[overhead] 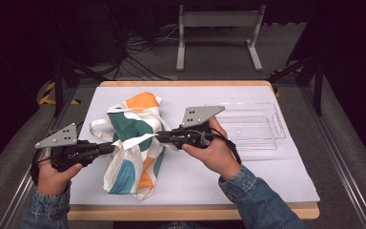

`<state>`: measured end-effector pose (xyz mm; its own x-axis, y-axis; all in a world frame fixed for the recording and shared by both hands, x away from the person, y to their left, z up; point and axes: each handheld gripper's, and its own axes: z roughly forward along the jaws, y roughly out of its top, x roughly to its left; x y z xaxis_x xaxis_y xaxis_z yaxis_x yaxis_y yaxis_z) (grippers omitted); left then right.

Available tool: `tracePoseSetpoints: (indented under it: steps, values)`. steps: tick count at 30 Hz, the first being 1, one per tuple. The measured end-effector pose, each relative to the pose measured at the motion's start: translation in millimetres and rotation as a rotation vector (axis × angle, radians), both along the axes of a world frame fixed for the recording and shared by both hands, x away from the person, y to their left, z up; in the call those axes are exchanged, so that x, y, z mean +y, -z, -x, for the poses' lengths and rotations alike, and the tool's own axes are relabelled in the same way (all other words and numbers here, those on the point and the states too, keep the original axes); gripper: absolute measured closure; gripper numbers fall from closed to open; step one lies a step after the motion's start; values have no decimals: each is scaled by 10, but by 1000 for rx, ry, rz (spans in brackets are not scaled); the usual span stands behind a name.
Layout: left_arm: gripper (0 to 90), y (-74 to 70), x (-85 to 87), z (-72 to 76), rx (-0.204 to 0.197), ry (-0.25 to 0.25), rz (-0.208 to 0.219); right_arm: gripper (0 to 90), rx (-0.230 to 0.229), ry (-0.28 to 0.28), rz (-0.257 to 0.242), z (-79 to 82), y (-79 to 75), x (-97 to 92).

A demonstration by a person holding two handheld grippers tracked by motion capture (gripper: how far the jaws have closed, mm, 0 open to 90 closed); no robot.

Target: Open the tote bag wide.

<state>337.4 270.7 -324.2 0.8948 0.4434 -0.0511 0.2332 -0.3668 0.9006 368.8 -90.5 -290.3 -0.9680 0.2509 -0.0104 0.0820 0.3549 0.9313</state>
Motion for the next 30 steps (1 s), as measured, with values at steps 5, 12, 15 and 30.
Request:
tracePoseSetpoints:
  steps: [5,12,15,30]
  values:
    - [880,-23,45,18,-11,-12,23,877,-10,21,-12,10,-43,-98]
    - [880,-39,110,30,-23,-25,36,877,-22,58,-25,47,-75,-293]
    - [880,-83,222,61,-41,-34,91,877,-28,96,-28,59,-76,-415]
    - [880,-112,367,109,-62,-66,122,877,14,201,-28,129,67,-893]
